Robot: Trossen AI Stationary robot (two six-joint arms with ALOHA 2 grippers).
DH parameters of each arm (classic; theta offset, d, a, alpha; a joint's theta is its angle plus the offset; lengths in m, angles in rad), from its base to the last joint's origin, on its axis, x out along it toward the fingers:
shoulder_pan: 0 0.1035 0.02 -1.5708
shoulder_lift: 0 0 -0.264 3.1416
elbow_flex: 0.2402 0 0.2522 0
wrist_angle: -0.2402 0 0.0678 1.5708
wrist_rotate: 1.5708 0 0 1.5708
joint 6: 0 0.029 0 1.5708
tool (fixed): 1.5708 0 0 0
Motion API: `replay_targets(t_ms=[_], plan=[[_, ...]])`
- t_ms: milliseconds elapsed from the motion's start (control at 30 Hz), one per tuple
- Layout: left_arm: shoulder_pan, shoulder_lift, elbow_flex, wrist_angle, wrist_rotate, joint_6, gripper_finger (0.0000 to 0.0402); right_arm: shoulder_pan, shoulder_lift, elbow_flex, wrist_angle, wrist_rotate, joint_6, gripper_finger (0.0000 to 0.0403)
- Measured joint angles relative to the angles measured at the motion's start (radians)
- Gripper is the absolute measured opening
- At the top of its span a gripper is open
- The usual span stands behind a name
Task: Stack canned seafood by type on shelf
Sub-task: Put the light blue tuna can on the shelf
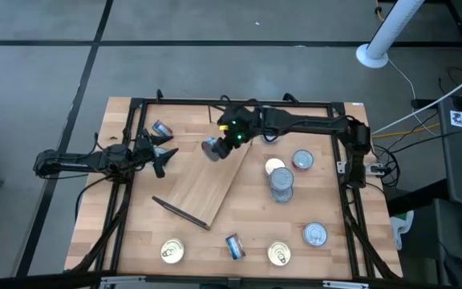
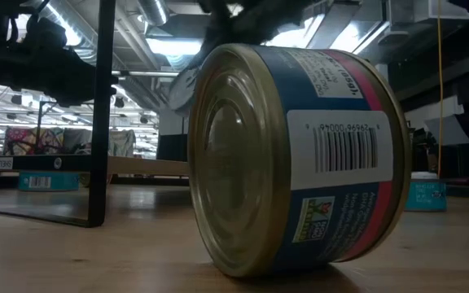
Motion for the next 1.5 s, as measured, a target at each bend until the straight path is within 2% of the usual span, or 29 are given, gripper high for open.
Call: replay_targets(t_ms=[300,500,700,967,1233,1500], plan=[[0.000,0.000,0.000,0.000,0.000,-0.001,0.0253,-0.057,0.111,-0.006,0.145,-0.026,0.085,0.0139],[0.000,0.000,0.000,0.000,0.010,-0.066,0.0253,-0.064,0.164,-0.007,0.148,-0.066,0.101,0.0139],[0.000,0.000,0.000,-0.004,0.080,-0.080,0.0253,-0.064,0.180,-0.007,0.131,-0.065,0.102,0.0139],[0.000,0.000,0.000,-0.004,0.083,-0.123,0.0253,-0.064,0.179,-0.006,0.119,-0.032,0.102,0.0139],[0.000,0.000,0.000,-0.004,0.085,-0.124,0.0253,-0.064,0.178,-0.005,0.088,-0.032,0.102,0.0170],[0.000,0.000,0.000,-0.006,0.113,-0.128,0.0253,-0.064,0.178,-0.005,0.065,-0.030,0.094,0.0175]])
